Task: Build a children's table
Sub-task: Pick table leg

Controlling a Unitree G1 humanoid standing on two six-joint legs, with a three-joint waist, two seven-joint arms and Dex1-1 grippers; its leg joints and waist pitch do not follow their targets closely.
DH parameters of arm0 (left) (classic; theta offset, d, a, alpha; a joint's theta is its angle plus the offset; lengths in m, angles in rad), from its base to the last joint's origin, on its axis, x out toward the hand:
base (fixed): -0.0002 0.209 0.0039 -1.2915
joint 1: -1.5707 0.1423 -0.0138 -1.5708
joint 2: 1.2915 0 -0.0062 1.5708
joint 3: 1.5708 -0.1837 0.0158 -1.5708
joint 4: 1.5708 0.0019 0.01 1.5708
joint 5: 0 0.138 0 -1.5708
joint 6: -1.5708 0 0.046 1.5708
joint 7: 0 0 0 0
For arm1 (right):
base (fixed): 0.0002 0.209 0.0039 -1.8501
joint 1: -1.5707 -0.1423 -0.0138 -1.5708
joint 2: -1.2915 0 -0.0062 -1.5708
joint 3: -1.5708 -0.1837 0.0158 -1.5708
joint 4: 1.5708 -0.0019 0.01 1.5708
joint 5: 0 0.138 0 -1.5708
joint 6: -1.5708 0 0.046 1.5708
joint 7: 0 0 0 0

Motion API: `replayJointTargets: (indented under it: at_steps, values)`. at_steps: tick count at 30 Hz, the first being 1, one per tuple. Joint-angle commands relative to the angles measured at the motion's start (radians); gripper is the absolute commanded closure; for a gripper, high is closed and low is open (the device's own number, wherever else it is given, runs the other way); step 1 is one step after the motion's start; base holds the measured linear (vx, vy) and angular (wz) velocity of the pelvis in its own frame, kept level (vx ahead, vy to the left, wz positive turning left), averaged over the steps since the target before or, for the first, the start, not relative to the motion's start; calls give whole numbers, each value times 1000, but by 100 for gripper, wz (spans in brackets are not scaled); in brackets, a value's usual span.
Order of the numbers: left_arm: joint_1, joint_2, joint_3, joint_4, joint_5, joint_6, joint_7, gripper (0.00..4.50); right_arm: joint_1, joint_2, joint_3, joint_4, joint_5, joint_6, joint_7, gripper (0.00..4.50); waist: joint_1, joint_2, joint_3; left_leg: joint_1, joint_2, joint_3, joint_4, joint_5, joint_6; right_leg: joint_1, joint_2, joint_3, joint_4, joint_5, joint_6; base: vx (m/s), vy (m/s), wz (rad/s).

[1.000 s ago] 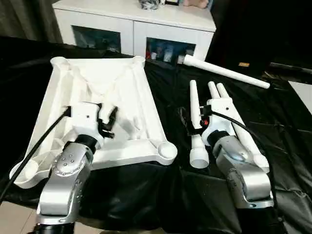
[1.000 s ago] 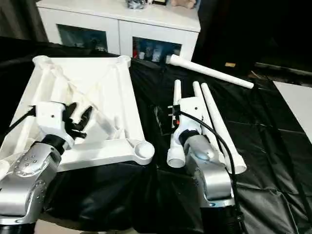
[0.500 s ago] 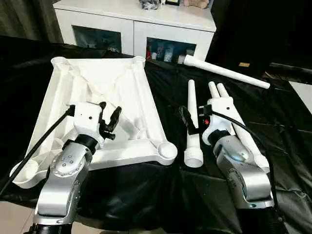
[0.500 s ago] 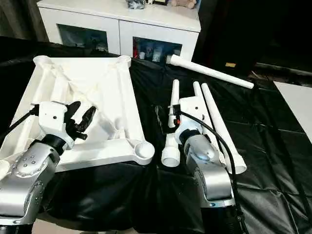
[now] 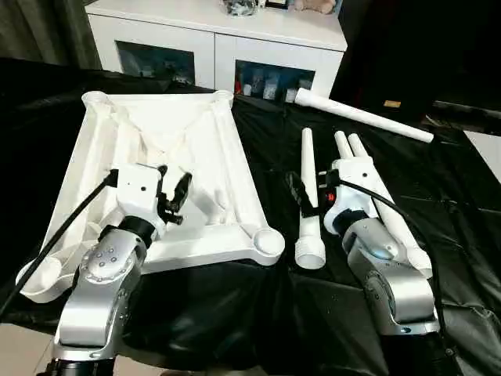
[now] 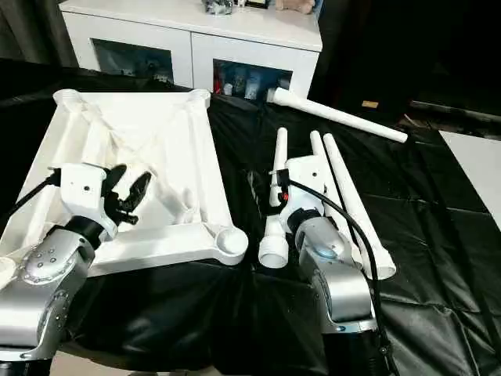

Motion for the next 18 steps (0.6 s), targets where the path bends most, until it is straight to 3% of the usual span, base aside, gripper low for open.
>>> replayJointTargets:
  at_steps: [1,2,3,4,5,7,13,18]
  values:
    - [12,41,-54,-15,-8,-38,-112,211,-26,-12,-8,44,20,81,19,0,-5,19,-54,5,15,-8,-73,-242,-22,37,-60,57,-94,-227,-59,0,0,0]
    - [5,70,-66,-23,-33,-53,-177,211,-56,-16,-4,79,17,119,23,0,-7,10,-53,3,15,-7,-73,-241,-21,38,-59,57,-96,-227,-61,0,0,0]
    - [2,80,-69,-25,-44,-53,-200,211,-67,-18,-2,93,14,132,22,0,-5,18,-55,6,15,-8,-73,-233,-26,37,-62,57,-91,-219,-76,0,0,0]
    - [-15,128,-92,-37,-61,-79,-290,211,-118,-21,0,155,-1,161,13,0,-5,17,-54,6,15,-7,-72,-231,-32,35,-62,56,-89,-214,-85,0,0,0]
    - [-15,128,-92,-37,-61,-79,-290,211,-118,-21,0,155,-1,161,13,0,-5,11,-54,6,16,-6,-73,-227,-32,37,-63,57,-91,-214,-86,0,0,0]
    - [-31,191,-122,-74,-101,-53,-411,211,-195,-8,-27,239,6,180,-12,0,-4,13,-56,8,16,-5,-71,-207,-40,37,-66,57,-82,-194,-100,0,0,0]
    - [-43,256,-160,-114,-120,-28,-500,211,-283,-18,-36,333,-41,203,-74,0,-5,14,-56,8,15,0,-71,-175,-59,40,-63,57,-76,-152,-99,0,0,0]
    - [-48,264,-170,-125,-137,-17,-520,211,-328,-27,-33,394,-39,390,-75,0,-5,13,-58,7,14,0,-69,-159,-68,45,-61,57,-72,-117,-99,0,0,0]
